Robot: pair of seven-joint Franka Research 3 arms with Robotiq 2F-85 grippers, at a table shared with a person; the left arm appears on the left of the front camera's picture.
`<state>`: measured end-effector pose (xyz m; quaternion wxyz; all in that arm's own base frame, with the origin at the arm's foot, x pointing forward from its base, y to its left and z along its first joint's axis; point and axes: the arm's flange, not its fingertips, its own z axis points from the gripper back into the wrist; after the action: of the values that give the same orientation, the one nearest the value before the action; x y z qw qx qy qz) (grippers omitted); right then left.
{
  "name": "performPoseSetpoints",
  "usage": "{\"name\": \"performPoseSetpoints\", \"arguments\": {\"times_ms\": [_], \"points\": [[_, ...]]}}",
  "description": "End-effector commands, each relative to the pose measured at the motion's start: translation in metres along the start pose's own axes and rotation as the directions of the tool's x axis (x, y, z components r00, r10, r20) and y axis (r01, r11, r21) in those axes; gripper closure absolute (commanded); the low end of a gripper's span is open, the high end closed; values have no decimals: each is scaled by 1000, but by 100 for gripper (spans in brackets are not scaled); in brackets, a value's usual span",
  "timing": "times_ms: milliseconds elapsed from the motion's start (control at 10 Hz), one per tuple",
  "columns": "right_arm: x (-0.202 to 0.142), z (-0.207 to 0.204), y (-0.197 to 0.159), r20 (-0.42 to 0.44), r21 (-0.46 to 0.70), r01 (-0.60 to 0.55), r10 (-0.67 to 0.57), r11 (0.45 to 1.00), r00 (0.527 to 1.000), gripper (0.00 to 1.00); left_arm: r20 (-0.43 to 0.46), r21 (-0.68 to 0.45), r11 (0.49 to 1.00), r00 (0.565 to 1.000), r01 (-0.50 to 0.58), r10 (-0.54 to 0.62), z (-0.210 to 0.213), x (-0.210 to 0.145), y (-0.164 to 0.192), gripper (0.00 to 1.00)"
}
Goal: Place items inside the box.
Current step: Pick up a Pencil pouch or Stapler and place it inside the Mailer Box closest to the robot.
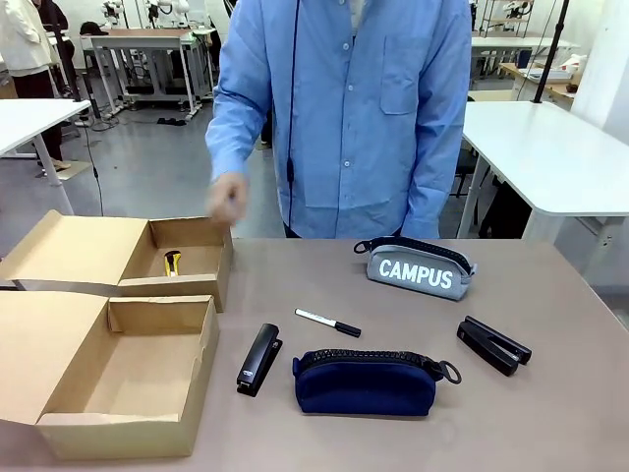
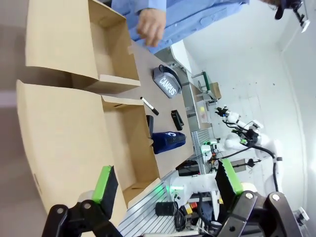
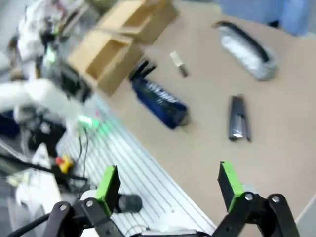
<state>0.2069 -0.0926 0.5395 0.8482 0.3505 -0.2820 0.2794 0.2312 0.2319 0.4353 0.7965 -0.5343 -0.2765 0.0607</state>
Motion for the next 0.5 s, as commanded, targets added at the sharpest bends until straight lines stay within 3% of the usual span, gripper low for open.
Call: {"name": "performPoseSetpoints", "arguments": {"times_ms": [0,200,400], "points": [[13,-119,70,-187,149,-361,385,921,904,0,18,-25,999,1000,25,-25,1,1,-1,0],[13,-196,128,-334,330,-529,621,782,709,0,18,-25,999,1000,25,-25,1,1,-1,0],[-3,-262,152,-364,398,-566,691,722,624,0,18,-25,999,1000,25,-25,1,1,-1,0]]}}
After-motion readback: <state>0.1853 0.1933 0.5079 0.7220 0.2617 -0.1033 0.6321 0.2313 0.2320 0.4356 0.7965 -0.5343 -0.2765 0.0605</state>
